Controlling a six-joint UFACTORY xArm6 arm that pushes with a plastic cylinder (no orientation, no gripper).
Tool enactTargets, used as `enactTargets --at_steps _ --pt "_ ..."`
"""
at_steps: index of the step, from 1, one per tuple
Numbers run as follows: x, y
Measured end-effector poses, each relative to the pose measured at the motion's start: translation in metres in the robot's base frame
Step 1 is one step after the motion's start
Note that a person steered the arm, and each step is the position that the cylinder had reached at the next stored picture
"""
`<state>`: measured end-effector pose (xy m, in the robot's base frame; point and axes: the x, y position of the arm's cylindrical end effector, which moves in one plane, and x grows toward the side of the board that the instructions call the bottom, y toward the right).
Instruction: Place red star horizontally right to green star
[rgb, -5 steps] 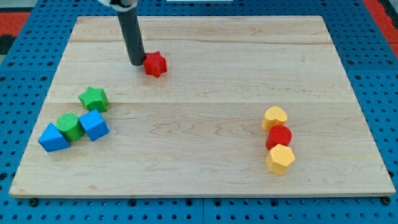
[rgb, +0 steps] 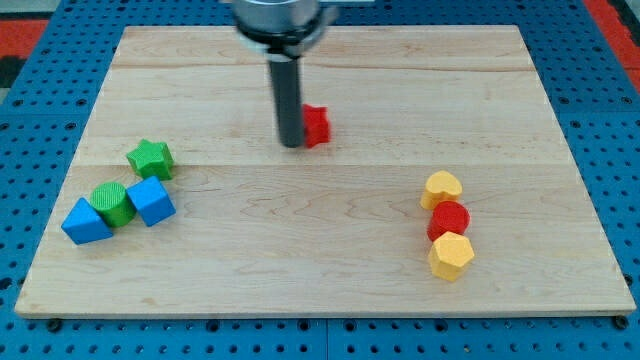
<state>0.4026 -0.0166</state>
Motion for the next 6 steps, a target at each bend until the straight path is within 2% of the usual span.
enactTargets --at_steps 1,2,3,4,5,6 --pt "-0.040 -0.008" --pt "-0.056 -0.017" --pt "-0.059 0.004" --pt "-0.047 0.065" --pt "-0.014 0.084" --pt "0.000 0.035"
